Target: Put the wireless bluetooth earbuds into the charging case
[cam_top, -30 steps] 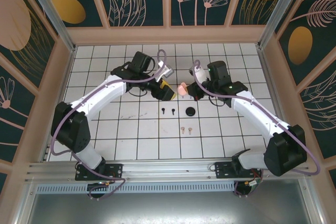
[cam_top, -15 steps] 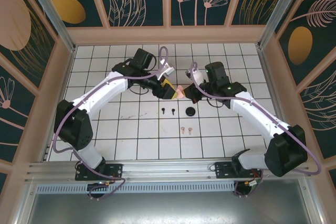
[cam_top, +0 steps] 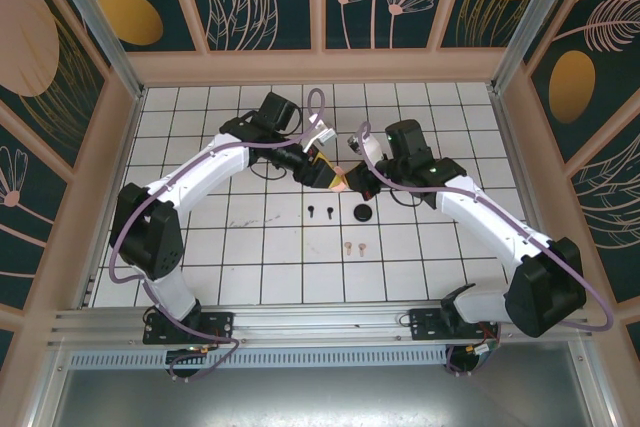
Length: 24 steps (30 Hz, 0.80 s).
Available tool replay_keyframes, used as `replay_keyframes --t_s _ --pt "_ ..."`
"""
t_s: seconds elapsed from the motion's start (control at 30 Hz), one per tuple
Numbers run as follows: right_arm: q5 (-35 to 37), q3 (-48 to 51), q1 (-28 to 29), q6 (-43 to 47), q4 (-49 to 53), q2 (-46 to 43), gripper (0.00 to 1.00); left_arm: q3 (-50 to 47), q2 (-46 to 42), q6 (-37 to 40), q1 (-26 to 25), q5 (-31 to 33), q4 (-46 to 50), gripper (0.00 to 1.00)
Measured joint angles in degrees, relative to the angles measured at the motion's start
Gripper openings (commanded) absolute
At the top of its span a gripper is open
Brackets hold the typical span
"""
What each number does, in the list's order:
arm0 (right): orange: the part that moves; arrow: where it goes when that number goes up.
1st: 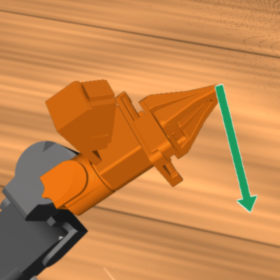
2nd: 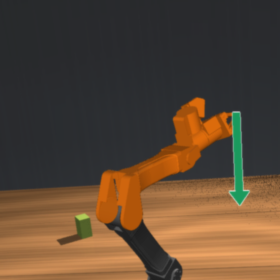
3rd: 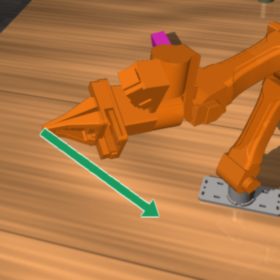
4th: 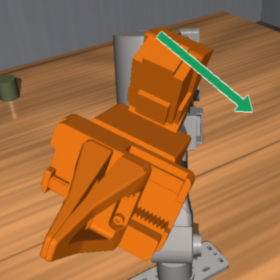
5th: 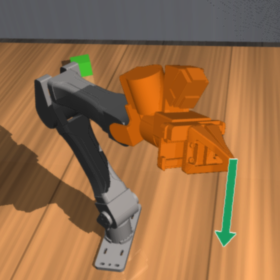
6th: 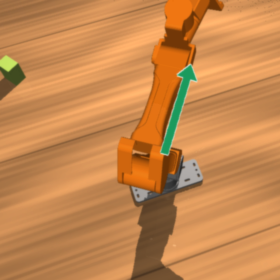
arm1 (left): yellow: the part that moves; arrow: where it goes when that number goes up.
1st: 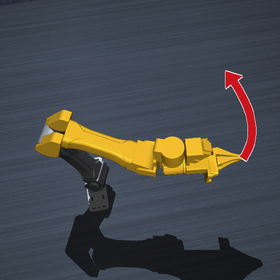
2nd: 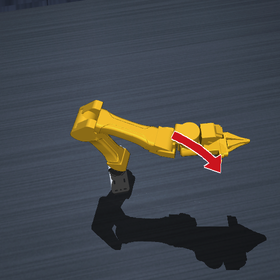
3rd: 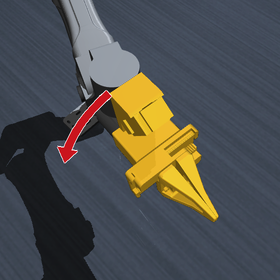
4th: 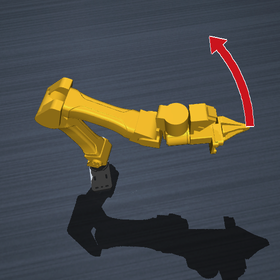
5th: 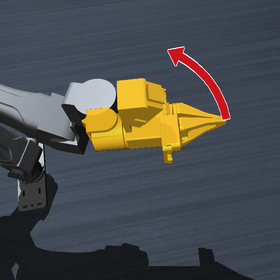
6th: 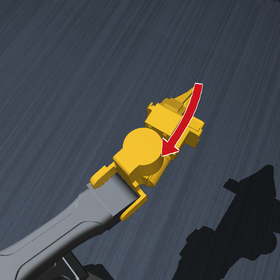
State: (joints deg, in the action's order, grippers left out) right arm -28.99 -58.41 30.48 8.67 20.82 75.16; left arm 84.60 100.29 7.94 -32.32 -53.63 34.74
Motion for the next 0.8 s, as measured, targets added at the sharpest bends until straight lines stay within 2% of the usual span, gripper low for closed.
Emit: replay_keyframes --t_s 0.33,0.8 --pt "0.5 0.0 0.0 0.0 -0.6 0.4 0.00 -2.9 0.0 0.0 0.0 -0.7 -0.7 0.63" --pt "0.6 0.0 0.0 -0.2 -1.3 0.8 0.00 -4.5 -0.1 -0.7 0.0 -1.3 -3.1 0.59"
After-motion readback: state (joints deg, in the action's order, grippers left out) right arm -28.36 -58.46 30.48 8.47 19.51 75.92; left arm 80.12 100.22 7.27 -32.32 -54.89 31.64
